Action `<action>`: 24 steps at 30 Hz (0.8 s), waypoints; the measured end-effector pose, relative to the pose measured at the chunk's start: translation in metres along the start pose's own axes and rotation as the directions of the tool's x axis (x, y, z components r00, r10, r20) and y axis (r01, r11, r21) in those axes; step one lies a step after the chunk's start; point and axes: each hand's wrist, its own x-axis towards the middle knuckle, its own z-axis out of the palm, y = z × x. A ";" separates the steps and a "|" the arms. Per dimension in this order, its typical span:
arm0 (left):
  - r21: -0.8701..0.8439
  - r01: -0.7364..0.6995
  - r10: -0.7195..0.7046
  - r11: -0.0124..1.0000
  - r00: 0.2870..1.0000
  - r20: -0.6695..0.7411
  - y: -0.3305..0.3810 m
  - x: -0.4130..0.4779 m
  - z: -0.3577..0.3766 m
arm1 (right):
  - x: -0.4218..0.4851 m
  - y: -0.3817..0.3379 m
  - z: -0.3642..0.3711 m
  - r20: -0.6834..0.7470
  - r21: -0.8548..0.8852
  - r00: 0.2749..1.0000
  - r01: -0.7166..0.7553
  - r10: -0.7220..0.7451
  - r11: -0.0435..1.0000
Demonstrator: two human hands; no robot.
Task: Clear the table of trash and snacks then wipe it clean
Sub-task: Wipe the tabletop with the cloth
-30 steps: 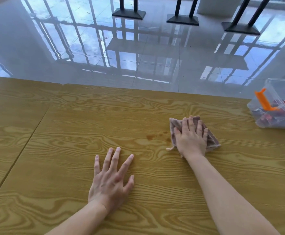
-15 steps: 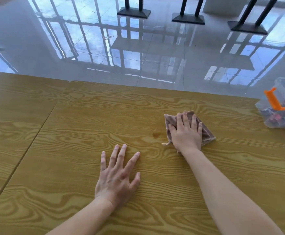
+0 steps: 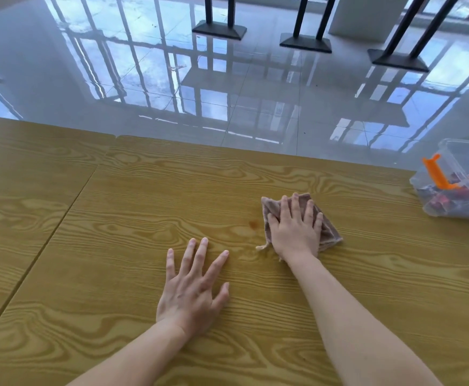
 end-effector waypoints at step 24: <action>0.029 0.036 -0.034 0.999 0.996 -0.082 -0.079 -0.012 -0.004 | -0.113 0.054 0.024 -0.039 -0.153 0.914 0.395 -0.405 0.906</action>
